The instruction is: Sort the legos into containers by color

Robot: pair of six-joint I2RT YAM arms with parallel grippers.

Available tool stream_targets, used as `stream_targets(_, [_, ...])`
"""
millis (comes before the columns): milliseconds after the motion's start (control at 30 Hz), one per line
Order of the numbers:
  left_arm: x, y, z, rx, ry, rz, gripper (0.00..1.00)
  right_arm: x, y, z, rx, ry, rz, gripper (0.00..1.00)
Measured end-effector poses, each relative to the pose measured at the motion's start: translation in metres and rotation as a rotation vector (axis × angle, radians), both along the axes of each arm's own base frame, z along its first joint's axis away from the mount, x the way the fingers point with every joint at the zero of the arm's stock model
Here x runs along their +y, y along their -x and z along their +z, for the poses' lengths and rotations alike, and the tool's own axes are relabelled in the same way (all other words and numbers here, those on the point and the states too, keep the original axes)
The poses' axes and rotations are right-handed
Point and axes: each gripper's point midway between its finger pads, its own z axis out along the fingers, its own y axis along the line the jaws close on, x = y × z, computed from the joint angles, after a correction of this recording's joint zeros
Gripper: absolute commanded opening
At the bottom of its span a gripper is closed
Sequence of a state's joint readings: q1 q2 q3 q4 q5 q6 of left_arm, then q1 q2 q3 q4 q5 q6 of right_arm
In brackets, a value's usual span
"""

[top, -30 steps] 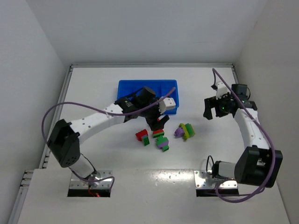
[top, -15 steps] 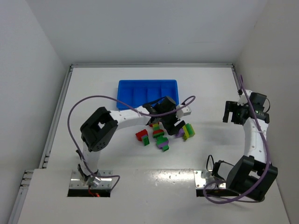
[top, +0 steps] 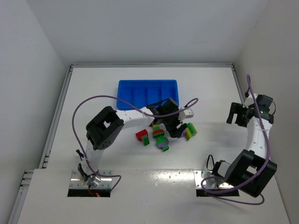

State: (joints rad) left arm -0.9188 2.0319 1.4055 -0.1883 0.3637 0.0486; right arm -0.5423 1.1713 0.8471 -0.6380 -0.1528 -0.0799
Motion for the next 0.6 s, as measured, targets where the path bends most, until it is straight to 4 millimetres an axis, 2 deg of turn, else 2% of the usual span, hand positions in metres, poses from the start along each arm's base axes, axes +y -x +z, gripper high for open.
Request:
stream_targets(233, [0.003, 0.028, -0.009, 0.005, -0.028, -0.083, 0.79, -0.004, 0.002, -0.003, 0.005, -0.014, -0.008, 0.88])
stream_targets(400, [-0.004, 0.044, -0.011, -0.013, -0.049, -0.108, 0.79, -0.004, 0.002, -0.004, 0.003, -0.024, -0.003, 0.88])
stream_targets(533, [-0.014, 0.036, -0.009, -0.027, -0.061, -0.063, 0.75, -0.004, 0.002, -0.005, 0.003, -0.029, 0.003, 0.88])
stream_targets(600, [-0.021, 0.026, -0.009, -0.034, -0.056, -0.027, 0.74, -0.004, 0.002, -0.005, 0.002, -0.029, 0.004, 0.88])
